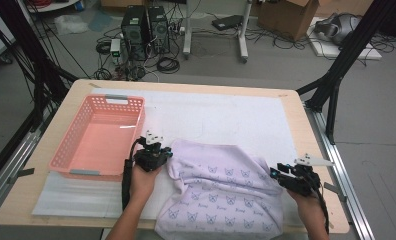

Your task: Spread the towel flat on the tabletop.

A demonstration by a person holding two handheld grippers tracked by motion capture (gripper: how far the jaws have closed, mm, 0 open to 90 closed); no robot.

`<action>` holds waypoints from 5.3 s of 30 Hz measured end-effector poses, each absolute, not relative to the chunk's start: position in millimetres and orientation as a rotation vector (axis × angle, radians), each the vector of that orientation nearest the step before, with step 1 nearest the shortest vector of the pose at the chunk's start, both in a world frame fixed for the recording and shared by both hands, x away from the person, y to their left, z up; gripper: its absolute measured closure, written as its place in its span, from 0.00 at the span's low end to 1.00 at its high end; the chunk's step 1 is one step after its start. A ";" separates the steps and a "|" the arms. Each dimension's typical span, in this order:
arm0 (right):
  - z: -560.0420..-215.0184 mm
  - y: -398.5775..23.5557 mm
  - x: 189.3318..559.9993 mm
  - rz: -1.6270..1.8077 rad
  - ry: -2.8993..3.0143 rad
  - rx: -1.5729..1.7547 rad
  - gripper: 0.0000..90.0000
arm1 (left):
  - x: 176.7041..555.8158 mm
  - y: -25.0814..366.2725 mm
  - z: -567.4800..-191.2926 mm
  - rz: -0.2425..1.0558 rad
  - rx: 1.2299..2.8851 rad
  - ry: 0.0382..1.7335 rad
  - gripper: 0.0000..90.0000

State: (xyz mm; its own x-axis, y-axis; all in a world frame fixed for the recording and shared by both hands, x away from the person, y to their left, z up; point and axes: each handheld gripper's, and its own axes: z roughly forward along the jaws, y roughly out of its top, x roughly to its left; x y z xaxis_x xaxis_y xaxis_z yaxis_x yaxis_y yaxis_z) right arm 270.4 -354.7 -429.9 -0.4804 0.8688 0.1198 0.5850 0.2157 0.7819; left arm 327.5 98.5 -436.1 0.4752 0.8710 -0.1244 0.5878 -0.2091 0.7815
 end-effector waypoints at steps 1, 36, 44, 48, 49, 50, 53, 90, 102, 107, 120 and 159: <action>-430.2 -351.4 277.6 1.145 2.160 1.358 0.65 | 326.3 100.1 -438.4 0.427 1.914 1.222 0.92; -419.7 -351.3 329.6 0.866 1.905 1.348 0.77 | 321.0 72.2 -449.6 0.303 1.870 1.128 0.56; -420.6 -359.6 310.0 0.970 1.965 1.348 0.73 | 320.4 52.6 -450.1 0.427 1.988 1.059 0.95; -422.3 -362.1 302.6 1.024 2.019 1.354 0.70 | 328.4 76.3 -449.2 0.554 1.881 1.229 0.97; -422.7 -361.8 300.0 1.036 2.046 1.348 0.68 | 328.8 79.9 -448.5 0.570 1.873 1.234 0.97; -422.9 -361.5 298.2 1.038 2.061 1.339 0.68 | 329.1 83.8 -447.8 0.579 1.861 1.238 0.97; -426.0 -359.7 290.6 1.089 2.127 1.339 0.61 | 328.0 89.6 -446.1 0.539 1.818 1.243 0.92; -426.2 -367.0 288.4 1.132 2.075 1.355 0.64 | 290.1 108.4 -443.6 0.340 1.809 1.196 0.49; -438.8 -368.1 228.3 1.152 2.198 1.319 0.59 | 234.4 114.4 -454.4 0.232 1.839 1.140 0.57; -445.6 -361.8 206.2 1.089 2.258 1.352 0.60 | 220.4 110.0 -455.2 0.255 1.861 1.124 0.66; -442.2 -371.4 182.8 1.052 2.312 1.323 0.98 | 187.2 133.0 -457.1 0.212 1.836 1.165 0.98; -443.5 -366.6 213.7 1.042 2.163 1.408 0.78 | 241.6 123.5 -454.3 0.239 1.753 1.128 0.55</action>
State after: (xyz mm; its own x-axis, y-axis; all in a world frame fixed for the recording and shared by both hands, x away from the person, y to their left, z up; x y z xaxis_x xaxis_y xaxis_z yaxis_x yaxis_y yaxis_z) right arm 213.7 -366.6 -443.5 -0.4408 0.8927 0.0938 0.6297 0.2331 0.7411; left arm 241.6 123.5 -454.3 0.5463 0.7735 -0.3213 0.5768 -0.0693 0.8139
